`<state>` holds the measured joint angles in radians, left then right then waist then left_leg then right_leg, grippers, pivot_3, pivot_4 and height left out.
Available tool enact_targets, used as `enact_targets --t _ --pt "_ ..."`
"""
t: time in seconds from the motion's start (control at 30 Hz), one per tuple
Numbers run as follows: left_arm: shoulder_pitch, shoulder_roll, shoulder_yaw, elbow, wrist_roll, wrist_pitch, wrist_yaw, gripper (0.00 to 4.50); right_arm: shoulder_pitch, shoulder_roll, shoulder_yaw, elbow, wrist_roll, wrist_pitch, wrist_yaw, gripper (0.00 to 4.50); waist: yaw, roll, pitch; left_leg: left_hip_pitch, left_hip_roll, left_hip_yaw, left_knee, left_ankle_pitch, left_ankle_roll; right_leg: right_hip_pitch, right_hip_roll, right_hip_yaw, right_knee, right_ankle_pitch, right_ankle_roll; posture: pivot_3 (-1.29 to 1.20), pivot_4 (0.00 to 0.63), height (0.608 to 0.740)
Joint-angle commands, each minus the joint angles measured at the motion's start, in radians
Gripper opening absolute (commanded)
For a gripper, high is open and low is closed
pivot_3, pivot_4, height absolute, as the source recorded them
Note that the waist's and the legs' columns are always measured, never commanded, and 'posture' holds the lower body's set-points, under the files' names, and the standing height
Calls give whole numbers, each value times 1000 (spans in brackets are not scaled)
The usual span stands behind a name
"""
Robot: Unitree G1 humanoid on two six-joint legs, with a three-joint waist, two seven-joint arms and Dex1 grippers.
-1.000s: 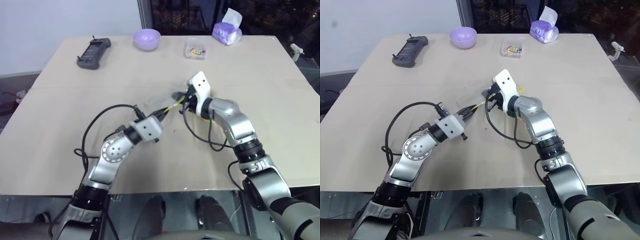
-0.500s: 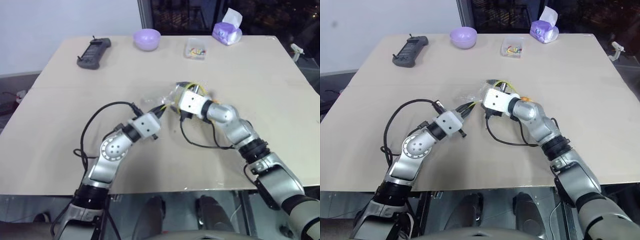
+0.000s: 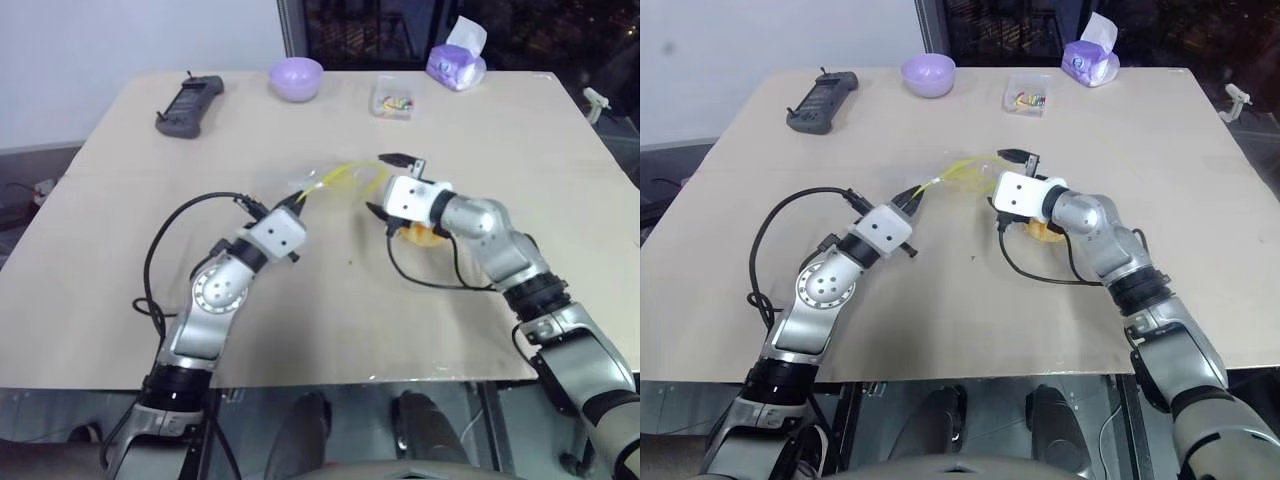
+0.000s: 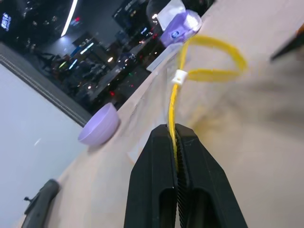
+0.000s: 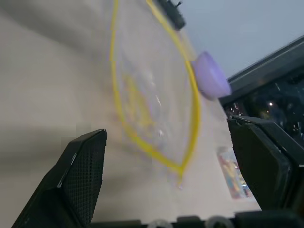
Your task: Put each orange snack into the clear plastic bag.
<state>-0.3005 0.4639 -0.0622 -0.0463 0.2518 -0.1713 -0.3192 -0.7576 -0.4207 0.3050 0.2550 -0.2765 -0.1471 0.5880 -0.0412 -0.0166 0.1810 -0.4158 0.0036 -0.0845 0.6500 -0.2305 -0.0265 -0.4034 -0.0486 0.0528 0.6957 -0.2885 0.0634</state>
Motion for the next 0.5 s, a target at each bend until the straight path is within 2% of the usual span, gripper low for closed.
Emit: enact_targets --t 0.03,0.2,0.33,0.5 --pt "-4 3 14 -12 1 -6 14 0 51 8 -111 -129 151 167 51 4408 0 0 0 0 0 0 0 0 0 0 0 0 0 0 0 0 150 740" --pt "-2 1 15 -11 -5 -9 10 0 178 -7 -213 -232 309 441 110 4408 5 0 0 0 0 0 0 0 0 1 0 0 0 0 0 0 150 740" --pt "-1 0 10 -5 -12 -20 2 0 258 -2 -288 -209 387 653 78 4408 4 0 0 0 0 0 0 0 0 1 0 0 0 0 0 0 150 740" --pt "-11 2 4 8 -16 -33 -9 0 290 3 -275 -132 379 701 43 4408 3 0 -1 2 0 -1 0 0 0 3 0 -1 0 0 0 0 150 740"
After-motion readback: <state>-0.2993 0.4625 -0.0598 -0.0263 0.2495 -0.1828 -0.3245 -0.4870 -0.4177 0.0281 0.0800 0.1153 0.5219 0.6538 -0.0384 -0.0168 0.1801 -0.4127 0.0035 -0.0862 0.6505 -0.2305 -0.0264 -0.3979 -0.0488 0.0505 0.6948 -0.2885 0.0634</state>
